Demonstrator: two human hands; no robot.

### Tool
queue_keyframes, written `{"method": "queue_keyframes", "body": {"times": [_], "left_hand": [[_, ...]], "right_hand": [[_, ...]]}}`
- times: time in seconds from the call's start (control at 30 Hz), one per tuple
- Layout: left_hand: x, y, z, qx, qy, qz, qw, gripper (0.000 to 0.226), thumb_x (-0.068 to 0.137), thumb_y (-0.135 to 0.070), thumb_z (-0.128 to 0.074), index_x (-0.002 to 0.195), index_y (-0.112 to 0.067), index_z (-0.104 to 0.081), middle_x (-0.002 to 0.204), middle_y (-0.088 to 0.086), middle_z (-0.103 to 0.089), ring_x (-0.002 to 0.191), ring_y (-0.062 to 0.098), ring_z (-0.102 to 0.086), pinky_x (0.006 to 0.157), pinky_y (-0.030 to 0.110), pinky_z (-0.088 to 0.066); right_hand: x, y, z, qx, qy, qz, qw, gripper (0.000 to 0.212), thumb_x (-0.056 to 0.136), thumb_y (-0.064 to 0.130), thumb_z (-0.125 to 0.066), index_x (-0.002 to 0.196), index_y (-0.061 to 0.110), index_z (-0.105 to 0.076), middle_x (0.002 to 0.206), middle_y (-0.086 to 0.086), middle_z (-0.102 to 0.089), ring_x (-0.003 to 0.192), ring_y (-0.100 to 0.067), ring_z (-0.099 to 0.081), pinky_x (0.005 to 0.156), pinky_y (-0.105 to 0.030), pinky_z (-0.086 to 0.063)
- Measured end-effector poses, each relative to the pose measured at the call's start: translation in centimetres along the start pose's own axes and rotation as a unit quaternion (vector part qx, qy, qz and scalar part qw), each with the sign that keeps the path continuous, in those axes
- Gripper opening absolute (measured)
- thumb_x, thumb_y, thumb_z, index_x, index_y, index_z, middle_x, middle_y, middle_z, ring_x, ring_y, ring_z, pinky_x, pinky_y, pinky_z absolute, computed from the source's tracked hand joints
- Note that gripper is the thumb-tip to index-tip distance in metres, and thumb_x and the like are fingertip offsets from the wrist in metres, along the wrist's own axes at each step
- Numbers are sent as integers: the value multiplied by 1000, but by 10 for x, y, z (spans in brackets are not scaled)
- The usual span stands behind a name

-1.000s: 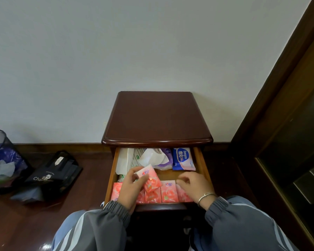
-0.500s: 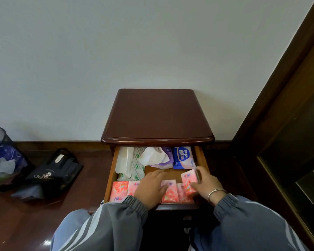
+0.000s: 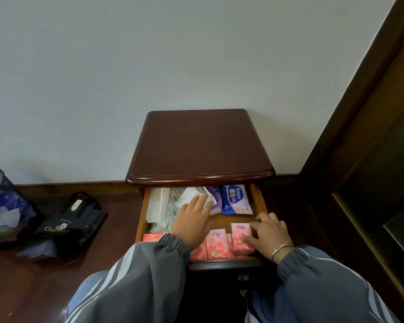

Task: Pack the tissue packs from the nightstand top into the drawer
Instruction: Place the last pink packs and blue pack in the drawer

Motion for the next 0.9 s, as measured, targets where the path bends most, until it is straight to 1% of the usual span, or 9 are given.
{"method": "queue_keyframes", "body": {"times": [0.13,0.2,0.27,0.4,0.53,0.6,0.7,0.8,0.9], "left_hand": [[25,-7,-9,76,36,-31,996,55,99,-39,-38,149,-20,-25,159,4,-19,146,25,-17,115,43,-23],[33,-4,-16,83,67,-17,994,55,99,-41,-37,149,-21,-25,159,6,-19,145,28,-18,115,45,-26],[36,1,-24,76,104,0,992,53,99,-36,-38,148,-20,-27,158,7,-20,144,30,-21,113,45,-29],[34,6,-34,61,165,2,984,47,99,-31,-34,145,-20,-35,153,4,-32,138,27,-32,112,43,-29],[28,9,-31,14,177,-10,984,39,100,-32,-30,128,-19,-53,133,3,-56,117,24,-53,101,41,-40],[21,10,-30,-13,184,-13,983,40,100,-32,-28,129,-20,-54,130,5,-60,113,25,-57,98,39,-43],[10,12,-29,-65,198,-8,978,42,102,-33,-28,141,-23,-43,138,6,-55,119,24,-55,101,36,-41],[0,14,-19,-125,177,2,976,42,103,-29,-32,144,-22,-40,144,4,-49,127,21,-48,105,31,-36],[-17,26,-1,-171,118,16,978,44,103,-25,-37,146,-22,-37,152,0,-38,138,16,-34,113,27,-24]], "right_hand": [[-5,-4,-5,36,-22,10,999,60,81,67,-46,130,32,-50,147,7,-30,131,-17,-27,103,-36,-28],[-6,-5,-6,71,-32,14,997,67,82,65,-48,139,31,-38,149,9,-27,133,-16,-25,105,-36,-26],[-6,-3,-5,108,-40,31,993,65,85,57,-49,142,32,-34,149,13,-30,134,-11,-27,106,-34,-23],[-6,2,-6,168,-28,53,984,42,92,39,-46,134,37,-46,140,17,-46,131,-2,-36,114,-36,-9],[-3,3,-10,168,3,56,984,40,92,41,-46,132,37,-47,136,17,-51,129,-2,-41,116,-40,-1],[-4,6,-10,151,4,74,986,41,91,44,-46,132,38,-48,134,17,-52,128,-2,-42,116,-41,4],[-8,12,-5,156,-8,114,981,43,92,44,-47,134,36,-47,134,16,-54,127,-1,-44,116,-38,9],[-12,20,-3,200,-3,165,966,43,95,33,-48,138,29,-45,139,9,-51,130,-5,-43,117,-26,-4],[-13,19,3,264,-23,151,952,45,95,30,-51,139,22,-45,144,4,-45,135,-8,-38,110,-15,-21]]}}
Point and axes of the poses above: each hand's wrist, its own x-axis towards the middle knuckle, its own z-axis out of the back of the hand, y = z × x, the point moved 7 cm from there along x, towards the middle knuckle
